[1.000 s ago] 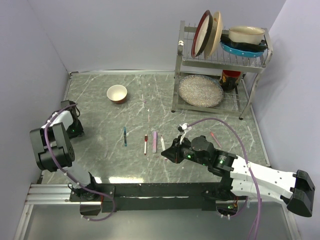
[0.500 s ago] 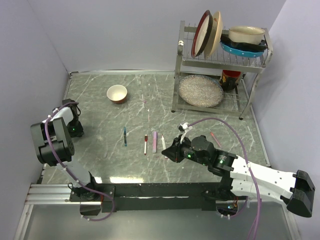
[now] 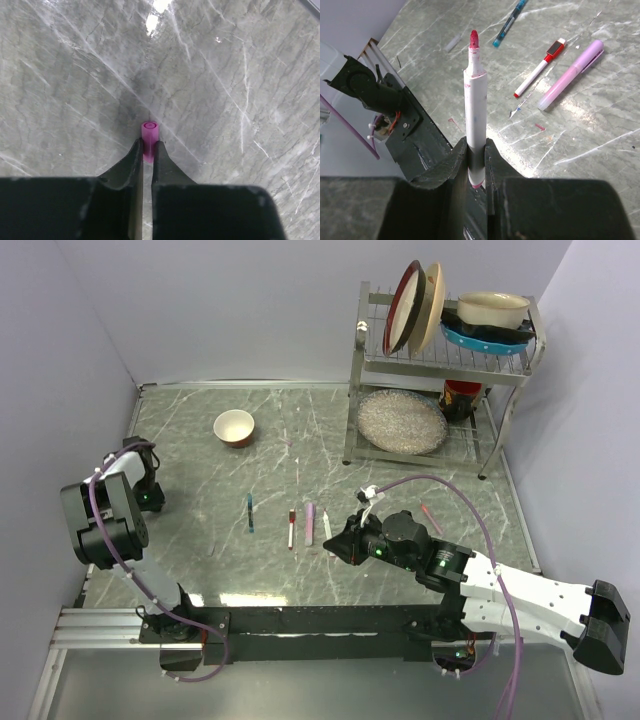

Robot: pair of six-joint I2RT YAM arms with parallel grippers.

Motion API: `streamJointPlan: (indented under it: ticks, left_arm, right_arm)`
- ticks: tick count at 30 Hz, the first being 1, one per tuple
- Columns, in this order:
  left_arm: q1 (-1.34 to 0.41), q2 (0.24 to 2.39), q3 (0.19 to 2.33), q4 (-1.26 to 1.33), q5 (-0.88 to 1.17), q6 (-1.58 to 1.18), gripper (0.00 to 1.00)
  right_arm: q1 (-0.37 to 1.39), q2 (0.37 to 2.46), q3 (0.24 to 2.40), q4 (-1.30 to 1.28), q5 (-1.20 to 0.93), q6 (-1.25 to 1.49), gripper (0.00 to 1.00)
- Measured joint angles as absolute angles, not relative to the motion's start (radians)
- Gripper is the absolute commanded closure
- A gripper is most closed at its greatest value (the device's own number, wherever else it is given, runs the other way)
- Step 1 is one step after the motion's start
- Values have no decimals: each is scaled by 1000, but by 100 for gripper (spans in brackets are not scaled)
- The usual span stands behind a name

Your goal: Insert the pens into the pen caps

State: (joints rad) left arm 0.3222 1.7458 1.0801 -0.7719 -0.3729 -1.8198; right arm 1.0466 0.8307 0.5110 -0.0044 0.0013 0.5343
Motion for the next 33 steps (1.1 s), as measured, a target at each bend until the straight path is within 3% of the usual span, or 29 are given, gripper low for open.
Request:
streamJointPlan:
  ticks: [16,24,33]
  left_arm:
    - [262,1636,972,-720,-337,-1587,99]
    - [26,1417,922,-613,-236,-1288,99]
    - [-231,1111,744,-253,123,-1052,99]
  right_arm:
    - [1039,837,527,-12,-12,554,100]
    - [1033,862,520,36,-85,600,100]
    - [1033,848,476,161,-131,636,100]
